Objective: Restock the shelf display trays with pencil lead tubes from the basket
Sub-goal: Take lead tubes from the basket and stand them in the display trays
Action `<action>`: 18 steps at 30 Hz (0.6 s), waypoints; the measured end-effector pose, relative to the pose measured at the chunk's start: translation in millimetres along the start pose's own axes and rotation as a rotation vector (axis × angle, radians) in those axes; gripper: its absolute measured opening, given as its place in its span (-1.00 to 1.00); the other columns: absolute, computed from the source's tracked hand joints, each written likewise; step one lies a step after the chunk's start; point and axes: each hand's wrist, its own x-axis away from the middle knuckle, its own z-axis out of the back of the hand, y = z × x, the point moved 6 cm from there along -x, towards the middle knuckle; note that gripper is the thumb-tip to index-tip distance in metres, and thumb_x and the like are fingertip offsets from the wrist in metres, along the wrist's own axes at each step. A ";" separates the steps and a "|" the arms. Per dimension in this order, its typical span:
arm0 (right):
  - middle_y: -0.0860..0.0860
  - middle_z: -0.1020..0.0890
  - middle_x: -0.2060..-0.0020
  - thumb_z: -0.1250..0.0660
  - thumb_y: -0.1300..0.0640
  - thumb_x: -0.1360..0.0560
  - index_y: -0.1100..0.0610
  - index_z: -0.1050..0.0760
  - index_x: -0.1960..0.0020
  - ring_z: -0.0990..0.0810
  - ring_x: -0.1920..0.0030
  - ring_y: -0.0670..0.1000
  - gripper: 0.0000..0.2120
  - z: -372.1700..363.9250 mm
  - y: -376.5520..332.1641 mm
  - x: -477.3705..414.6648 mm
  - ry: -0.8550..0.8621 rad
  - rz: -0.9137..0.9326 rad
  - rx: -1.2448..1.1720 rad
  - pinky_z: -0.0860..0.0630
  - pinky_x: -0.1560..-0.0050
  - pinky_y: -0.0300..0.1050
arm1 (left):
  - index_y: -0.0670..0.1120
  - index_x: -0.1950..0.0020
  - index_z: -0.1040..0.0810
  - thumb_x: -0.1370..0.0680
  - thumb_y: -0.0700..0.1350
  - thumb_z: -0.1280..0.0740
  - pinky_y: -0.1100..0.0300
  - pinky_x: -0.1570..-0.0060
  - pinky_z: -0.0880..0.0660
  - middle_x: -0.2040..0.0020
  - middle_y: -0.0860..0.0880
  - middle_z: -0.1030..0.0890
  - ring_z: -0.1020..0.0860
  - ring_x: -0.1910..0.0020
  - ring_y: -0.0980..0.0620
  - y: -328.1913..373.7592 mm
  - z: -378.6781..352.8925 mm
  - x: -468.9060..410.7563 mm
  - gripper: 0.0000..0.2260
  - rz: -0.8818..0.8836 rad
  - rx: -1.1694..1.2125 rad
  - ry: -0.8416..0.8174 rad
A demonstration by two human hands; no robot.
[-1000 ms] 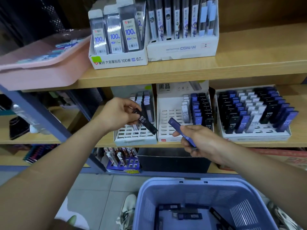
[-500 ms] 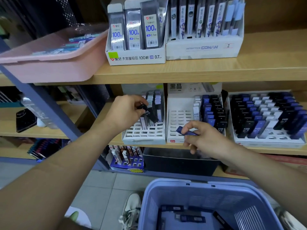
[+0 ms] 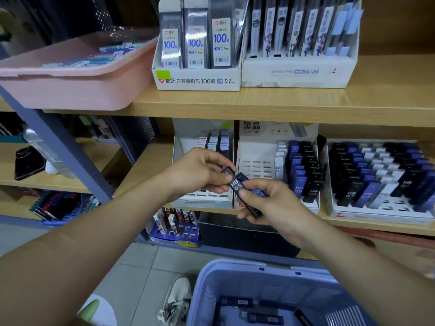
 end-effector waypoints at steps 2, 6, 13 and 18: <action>0.02 -0.59 0.29 -0.31 0.19 -0.59 0.12 -0.58 -0.04 -0.59 0.42 -0.05 -0.91 0.7 2.1 -1.3 0.010 0.009 -0.045 -0.50 0.36 -0.24 | -0.16 -0.05 -0.62 -0.49 -0.29 -0.39 0.24 0.17 -0.62 0.24 -0.11 -0.64 -0.62 0.28 0.04 -0.4 -0.7 -1.2 -0.84 -0.002 0.010 0.001; -0.01 -0.57 0.28 -0.34 0.16 -0.57 0.08 -0.57 -0.05 -0.57 0.43 -0.05 -0.92 -8.0 5.5 -5.5 0.000 0.023 -0.064 -0.50 0.36 -0.23 | -0.20 -0.03 -0.61 -0.47 -0.28 -0.40 0.29 0.26 -0.60 0.29 -0.10 -0.64 -0.62 0.35 0.08 0.8 7.8 -0.1 -0.85 0.025 -0.034 0.018; -0.01 -0.59 0.04 -0.13 0.29 -0.61 -0.05 -0.50 -0.02 -0.61 0.11 -0.01 -0.72 8.9 28.9 -3.0 0.186 0.166 0.447 -0.42 0.17 -0.25 | -0.09 0.08 -0.56 -0.54 -0.32 -0.32 0.22 0.19 -0.62 0.25 -0.08 -0.58 -0.62 0.27 0.01 7.2 33.1 -7.9 -0.86 -0.124 -0.266 0.275; -0.07 -0.54 -0.01 -0.15 0.45 -0.47 -0.16 -0.14 -0.04 -0.60 0.08 0.00 -0.49 46.4 38.4 24.8 0.243 0.193 0.841 -0.56 0.10 -0.01 | -0.02 0.15 -0.54 -0.52 -0.33 -0.35 0.16 0.13 -0.61 0.22 -0.08 -0.61 -0.63 0.24 0.00 18.3 -10.6 -20.9 -0.80 -0.228 -0.368 0.241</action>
